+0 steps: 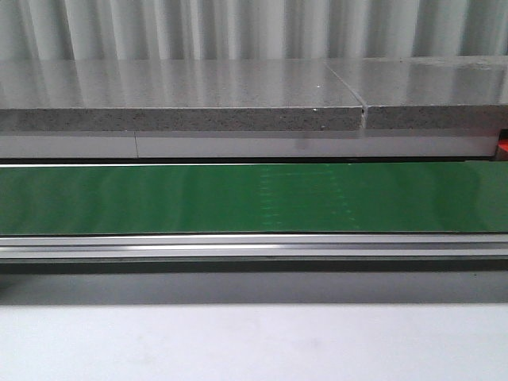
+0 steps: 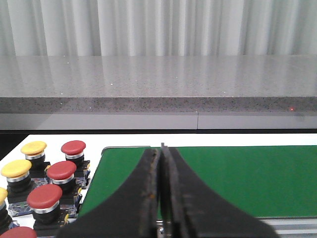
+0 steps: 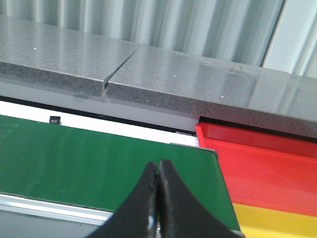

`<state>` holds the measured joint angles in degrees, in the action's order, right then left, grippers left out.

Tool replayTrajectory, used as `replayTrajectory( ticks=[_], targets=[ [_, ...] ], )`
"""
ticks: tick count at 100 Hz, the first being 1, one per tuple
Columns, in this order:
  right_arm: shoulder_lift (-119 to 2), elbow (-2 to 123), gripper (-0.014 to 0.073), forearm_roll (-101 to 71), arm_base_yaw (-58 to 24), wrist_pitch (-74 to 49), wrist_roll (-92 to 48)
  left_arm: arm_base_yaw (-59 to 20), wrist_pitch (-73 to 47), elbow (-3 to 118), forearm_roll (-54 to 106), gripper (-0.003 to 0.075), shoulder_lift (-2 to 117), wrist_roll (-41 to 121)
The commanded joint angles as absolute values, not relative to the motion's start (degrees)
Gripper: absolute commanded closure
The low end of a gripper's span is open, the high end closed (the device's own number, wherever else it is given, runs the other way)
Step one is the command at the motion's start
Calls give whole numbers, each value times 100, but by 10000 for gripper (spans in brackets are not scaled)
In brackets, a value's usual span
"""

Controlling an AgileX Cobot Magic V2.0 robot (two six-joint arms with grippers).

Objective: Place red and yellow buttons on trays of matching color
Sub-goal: 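Move the left gripper down toward the red push-buttons on the table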

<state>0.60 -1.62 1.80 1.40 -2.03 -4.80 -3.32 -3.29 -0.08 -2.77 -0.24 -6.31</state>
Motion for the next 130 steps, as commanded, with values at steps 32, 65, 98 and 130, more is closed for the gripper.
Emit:
replayTrajectory(
  ticks=[32,65,98,130],
  targets=[
    [125,-128,661,245,161,258,-482,-380,113,9,-222,740,-220,-662],
    [125,-128,661,245,161,258,-482,-380,-1498,2165,-224,740,942,-662],
    [125,-128,661,245,161,258,-482,-380,-4918,4701,-219,740,3248,-662],
    [125,-128,661,245,161,258,-482,-380,-4608,4945,-219,740,4409,-662]
  ],
)
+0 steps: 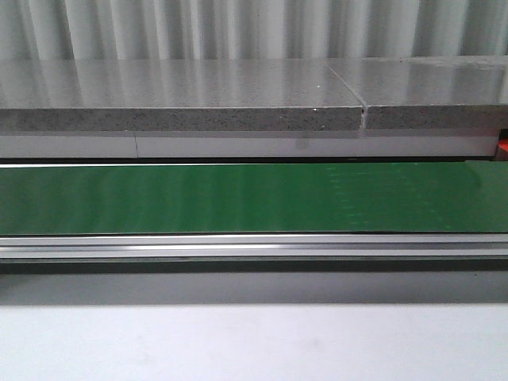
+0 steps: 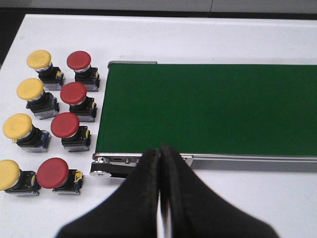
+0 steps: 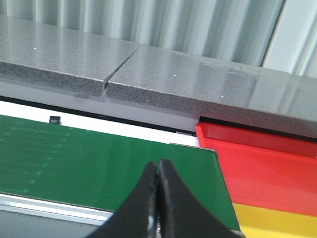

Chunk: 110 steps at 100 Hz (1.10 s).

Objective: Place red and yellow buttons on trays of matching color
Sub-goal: 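Move the left gripper down toward the red push-buttons on the table, then close the left gripper on a red push-button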

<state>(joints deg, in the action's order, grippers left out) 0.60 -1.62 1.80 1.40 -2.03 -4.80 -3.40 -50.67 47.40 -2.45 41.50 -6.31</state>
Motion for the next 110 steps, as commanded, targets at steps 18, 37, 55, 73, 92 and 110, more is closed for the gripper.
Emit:
replayTrajectory(
  ticks=[18,37,55,73,92,110],
  targets=[
    [125,-128,661,245,161,258,-482,-380,-5026,4945,-127,738,4948,-662],
    [125,-128,661,245,161,258,-482,-380,-5435,4945,0,591,5367,-672],
    [125,-128,661,245,161,258,-482,-380,-5396,4945,0,237,5418,-972],
    [125,-128,661,245,161,258,-482,-357,-5430,4945,-308,71,5418,-2000],
    [125,-128,661,245,161,258,-482,147,-5461,4945,-633,71,5469,-2740],
    [125,-128,661,245,161,258,-482,1364,-5454,4945,-583,71,5816,-2749]
  ],
)
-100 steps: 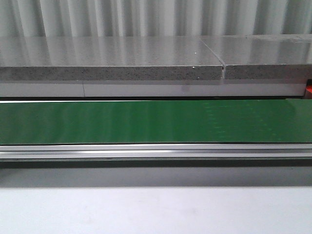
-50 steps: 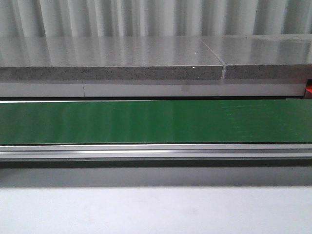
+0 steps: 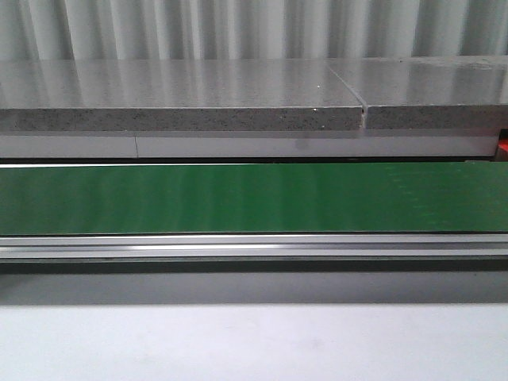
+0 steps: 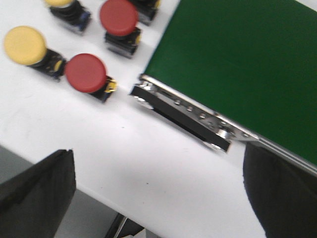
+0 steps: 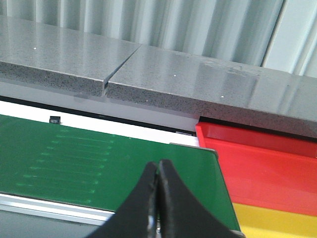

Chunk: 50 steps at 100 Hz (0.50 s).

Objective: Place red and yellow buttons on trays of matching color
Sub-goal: 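Close the left gripper on a red push-button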

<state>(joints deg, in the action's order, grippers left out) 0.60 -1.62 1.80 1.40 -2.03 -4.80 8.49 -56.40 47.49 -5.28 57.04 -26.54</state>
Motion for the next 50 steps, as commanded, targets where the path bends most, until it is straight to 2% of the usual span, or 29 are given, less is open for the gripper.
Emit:
replayTrajectory(
  ticks=[1,13,23,50],
  targets=[
    [125,-128,661,245,161,258,-482,1417,-5454,4945,-583,71,5830,-2749],
    [125,-128,661,245,161,258,-482,2092,-5285,4945,-359,75,6149,-2720],
    [125,-128,661,245,161,258,-482,2231,-5052,4945,61,81,6507,-2360],
    [125,-128,661,245,161,258,-482,2493,-4637,4945,-125,81,7349,-2347]
  ],
)
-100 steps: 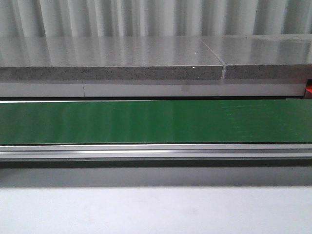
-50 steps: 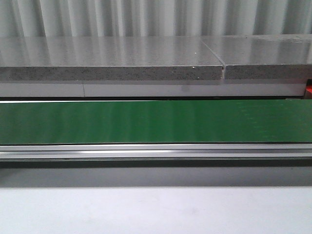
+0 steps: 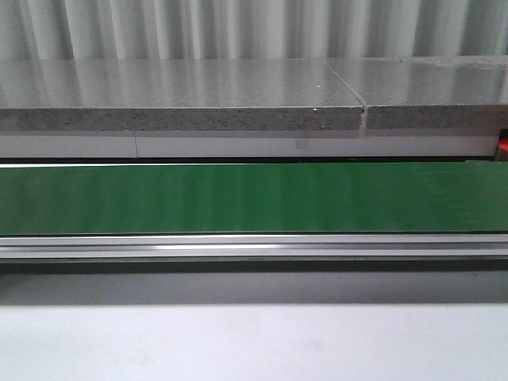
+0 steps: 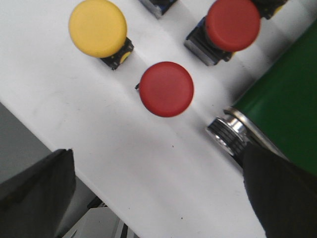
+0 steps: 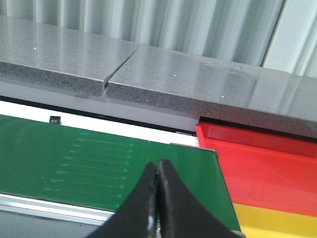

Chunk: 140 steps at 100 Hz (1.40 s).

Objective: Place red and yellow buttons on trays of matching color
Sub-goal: 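Close the left gripper on a red push-button, then carry the red button onto the green belt and open the left gripper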

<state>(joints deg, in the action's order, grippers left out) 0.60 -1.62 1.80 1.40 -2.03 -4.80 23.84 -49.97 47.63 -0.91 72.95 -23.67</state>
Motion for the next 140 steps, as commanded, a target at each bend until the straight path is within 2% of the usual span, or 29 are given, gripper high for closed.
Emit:
replayTrajectory(
  ticks=[1,32,83,90,97,121,123,140],
  targets=[
    [125,-128,661,245,161,258,-482,2518,-4623,4945,-125,81,7376,-2347],
    [125,-128,661,245,161,258,-482,2628,-4170,4955,-113,81,7754,-2347],
    [125,-128,661,245,161,258,-482,2628,-4066,5175,-182,88,8489,-2326],
    [125,-128,661,245,161,258,-482,2628,-4109,5175,-182,143,8489,-2282],
    [125,-128,661,245,161,258,-482,2628,-4141,5175,-182,251,8489,-2282],
    [125,-128,661,245,161,258,-482,2618,-4286,5175,-182,718,8489,-2087],
    [125,-128,661,245,161,258,-482,2618,-4312,5175,-182,740,8489,-2075],
    [125,-128,661,245,161,258,-482,2618,-4470,5175,-162,739,8299,-1898]
  ],
)
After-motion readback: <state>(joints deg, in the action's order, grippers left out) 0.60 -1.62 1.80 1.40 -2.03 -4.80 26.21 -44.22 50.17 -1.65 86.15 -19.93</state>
